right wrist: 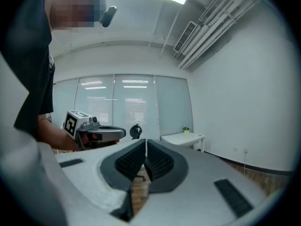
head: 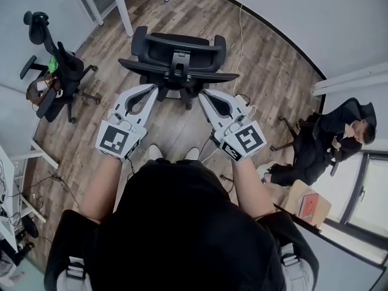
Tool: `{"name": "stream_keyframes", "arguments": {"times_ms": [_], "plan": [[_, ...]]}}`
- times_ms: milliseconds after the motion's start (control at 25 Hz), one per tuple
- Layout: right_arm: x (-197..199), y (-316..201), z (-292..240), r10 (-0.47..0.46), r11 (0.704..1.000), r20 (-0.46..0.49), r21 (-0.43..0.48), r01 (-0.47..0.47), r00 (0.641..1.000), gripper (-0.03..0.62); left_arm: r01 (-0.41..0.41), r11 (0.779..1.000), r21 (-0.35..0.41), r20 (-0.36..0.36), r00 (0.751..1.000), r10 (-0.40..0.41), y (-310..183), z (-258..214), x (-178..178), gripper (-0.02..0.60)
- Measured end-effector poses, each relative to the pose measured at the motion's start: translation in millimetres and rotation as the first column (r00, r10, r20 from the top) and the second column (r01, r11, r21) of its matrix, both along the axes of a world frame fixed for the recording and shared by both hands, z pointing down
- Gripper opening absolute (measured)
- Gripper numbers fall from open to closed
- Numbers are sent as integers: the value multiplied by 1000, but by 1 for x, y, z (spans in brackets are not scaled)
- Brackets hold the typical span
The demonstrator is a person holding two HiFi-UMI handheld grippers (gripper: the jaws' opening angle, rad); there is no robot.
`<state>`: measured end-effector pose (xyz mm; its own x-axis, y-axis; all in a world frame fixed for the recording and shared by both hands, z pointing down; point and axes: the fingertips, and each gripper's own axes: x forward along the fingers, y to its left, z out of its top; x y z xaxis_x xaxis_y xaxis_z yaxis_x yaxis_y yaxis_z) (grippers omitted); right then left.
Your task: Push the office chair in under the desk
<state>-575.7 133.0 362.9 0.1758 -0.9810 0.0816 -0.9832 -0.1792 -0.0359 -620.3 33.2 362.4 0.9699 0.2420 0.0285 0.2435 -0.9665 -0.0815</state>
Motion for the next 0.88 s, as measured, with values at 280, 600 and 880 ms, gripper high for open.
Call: {"name": "stream_keyframes", "arguments": {"times_ms": [280,600,880], "plan": [[-11,-24,2,17,1000,-12,-16,-17,1000,3,-1,1000,-1,-7,1000,1,-25,1,-9,-6],[-13,-42,13,88,995,-25,-50,-89,996,5,-34,999,19,18,999,34,-55,15,-16,-3],[10,-31,42,152,977,-2,-153,-151,988,11,-86,992,93,113,991,75,-67,48,-2,40]]}}
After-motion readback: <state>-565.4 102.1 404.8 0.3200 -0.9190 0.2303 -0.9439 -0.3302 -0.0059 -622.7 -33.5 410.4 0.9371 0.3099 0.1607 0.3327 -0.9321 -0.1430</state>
